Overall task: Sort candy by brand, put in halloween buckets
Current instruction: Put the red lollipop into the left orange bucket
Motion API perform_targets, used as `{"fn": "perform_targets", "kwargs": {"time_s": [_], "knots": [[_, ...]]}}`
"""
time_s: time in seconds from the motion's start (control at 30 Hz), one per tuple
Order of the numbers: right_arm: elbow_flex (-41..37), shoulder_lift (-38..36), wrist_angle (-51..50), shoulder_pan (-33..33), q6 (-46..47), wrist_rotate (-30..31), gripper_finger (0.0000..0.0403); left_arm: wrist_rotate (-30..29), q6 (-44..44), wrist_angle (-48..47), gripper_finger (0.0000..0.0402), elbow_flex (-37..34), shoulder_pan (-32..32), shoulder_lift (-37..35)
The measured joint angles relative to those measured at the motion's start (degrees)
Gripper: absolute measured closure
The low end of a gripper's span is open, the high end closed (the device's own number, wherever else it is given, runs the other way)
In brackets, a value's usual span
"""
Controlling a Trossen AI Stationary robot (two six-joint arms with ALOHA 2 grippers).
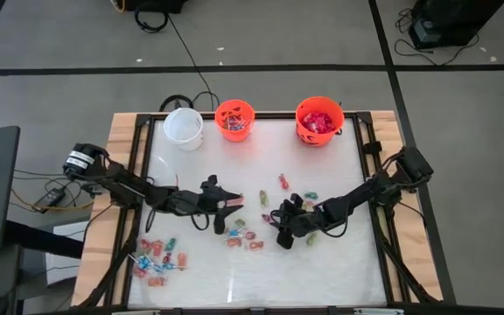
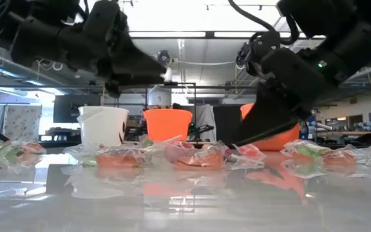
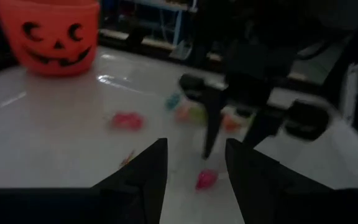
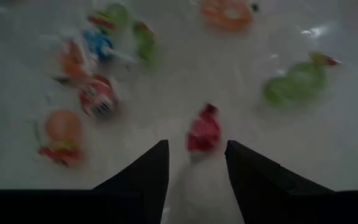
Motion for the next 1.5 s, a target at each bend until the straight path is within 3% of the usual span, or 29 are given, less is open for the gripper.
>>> {"fn": "perform_targets", "kwargs": {"time_s": [0.77, 1.07, 1.17, 1.5], "knots": [[-0.6, -1.4, 2.1, -0.3, -2.7, 0.0, 0.0231, -0.1, 0.9, 0.4, 0.0234, -0.1, 0.3, -0.5], [-0.6, -5.5, 3.1, -2.5, -4.8, -2.1, 0.0231, 2.8, 1.5, 0.3, 0.0234, 1.4, 2.3, -0.5], [-0.6, -5.9, 2.1, -3.7, -3.6, -5.4, 0.0231, 2.9, 0.8, 0.3, 0.0234, 1.5, 2.8, -0.5], [-0.6, 2.2, 1.7, -4.1, 2.0, -8.3, 0.0231, 2.7, -2.1, -2.2, 0.0234, 1.5, 2.9, -0.5]]}}
